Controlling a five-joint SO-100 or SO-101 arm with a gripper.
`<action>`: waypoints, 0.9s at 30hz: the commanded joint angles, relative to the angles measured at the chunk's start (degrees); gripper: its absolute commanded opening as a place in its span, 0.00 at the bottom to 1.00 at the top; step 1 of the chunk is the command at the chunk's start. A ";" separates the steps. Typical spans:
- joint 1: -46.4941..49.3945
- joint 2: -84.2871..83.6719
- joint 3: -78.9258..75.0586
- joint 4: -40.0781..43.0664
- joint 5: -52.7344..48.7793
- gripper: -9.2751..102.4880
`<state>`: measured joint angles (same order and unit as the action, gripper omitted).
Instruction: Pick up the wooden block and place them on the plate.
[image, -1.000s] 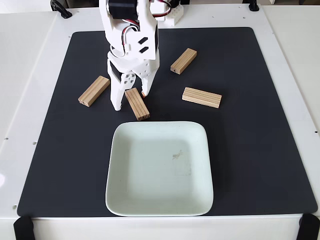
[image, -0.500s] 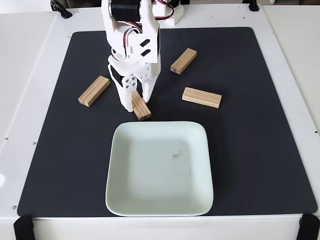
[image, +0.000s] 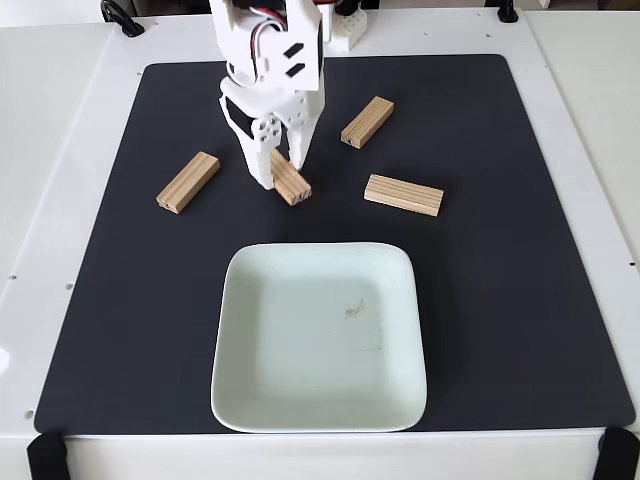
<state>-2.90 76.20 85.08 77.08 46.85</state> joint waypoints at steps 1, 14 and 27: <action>-1.76 13.71 7.73 -0.26 -6.06 0.08; -7.91 43.86 16.17 -5.27 -31.03 0.08; -8.00 20.83 -9.32 -25.40 -42.71 0.08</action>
<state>-10.55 103.27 84.55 54.49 4.57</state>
